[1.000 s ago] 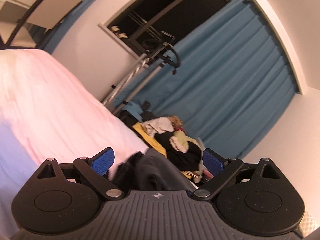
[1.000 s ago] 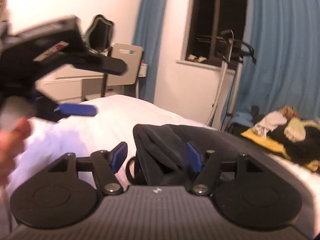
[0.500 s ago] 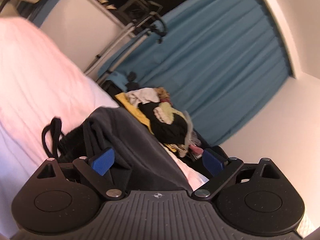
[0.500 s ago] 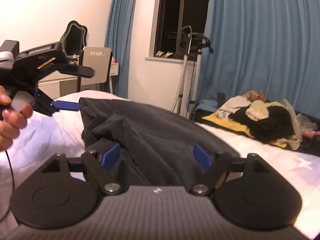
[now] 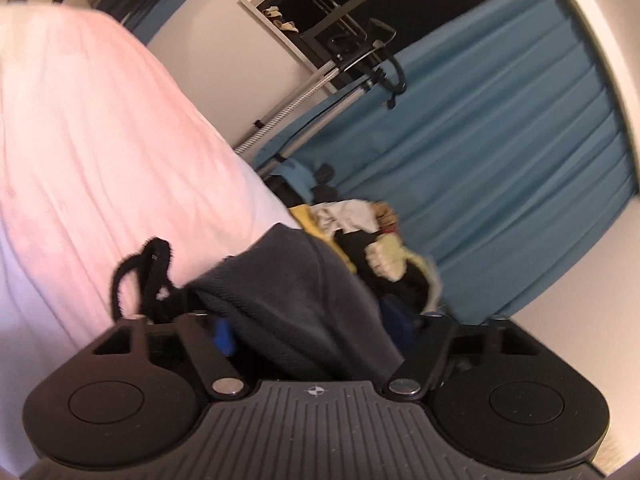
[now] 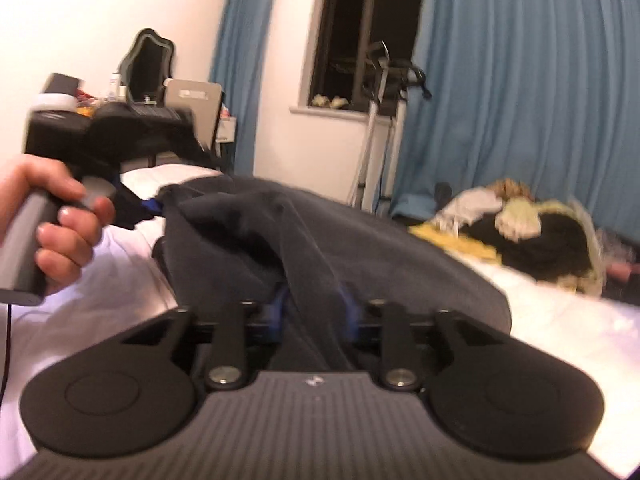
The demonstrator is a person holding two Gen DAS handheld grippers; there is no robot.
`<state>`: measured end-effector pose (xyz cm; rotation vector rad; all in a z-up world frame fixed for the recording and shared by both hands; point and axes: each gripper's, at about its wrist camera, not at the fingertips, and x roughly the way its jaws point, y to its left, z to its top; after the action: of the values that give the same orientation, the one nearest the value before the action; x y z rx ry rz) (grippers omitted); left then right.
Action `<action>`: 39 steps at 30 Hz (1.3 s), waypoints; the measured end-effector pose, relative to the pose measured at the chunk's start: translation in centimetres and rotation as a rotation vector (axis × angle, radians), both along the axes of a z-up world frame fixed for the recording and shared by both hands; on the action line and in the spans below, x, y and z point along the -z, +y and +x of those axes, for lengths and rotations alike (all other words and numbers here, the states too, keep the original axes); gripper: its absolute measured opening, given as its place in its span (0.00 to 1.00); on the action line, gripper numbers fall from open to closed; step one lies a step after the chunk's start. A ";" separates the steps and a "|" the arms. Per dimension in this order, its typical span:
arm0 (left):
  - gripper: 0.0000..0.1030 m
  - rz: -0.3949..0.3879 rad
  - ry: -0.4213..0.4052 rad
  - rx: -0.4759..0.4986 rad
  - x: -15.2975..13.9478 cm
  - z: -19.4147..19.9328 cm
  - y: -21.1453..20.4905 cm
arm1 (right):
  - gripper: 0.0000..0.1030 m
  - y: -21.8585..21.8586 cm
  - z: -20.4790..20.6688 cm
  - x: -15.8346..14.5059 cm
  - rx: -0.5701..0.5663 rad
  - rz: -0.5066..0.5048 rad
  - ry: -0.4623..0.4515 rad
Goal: Fold clothes
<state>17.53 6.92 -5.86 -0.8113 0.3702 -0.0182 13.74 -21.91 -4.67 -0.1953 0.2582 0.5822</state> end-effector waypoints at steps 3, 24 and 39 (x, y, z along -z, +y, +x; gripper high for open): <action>0.08 -0.109 -0.091 0.028 -0.6 -0.3 1.6 | 0.17 -0.4 -1.0 -1.0 -0.002 0.017 -0.047; 0.93 -0.152 0.037 -0.048 -1.4 -6.7 0.7 | 0.43 1.7 -2.8 1.7 -0.095 -0.241 -0.154; 0.94 -0.391 0.227 -0.028 4.2 -4.8 1.0 | 0.91 7.2 -1.7 4.4 -0.132 -0.439 -0.202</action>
<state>12.72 7.93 -10.07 -1.2100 0.5805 0.0292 12.09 -14.69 -9.09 -0.6960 0.1746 0.6265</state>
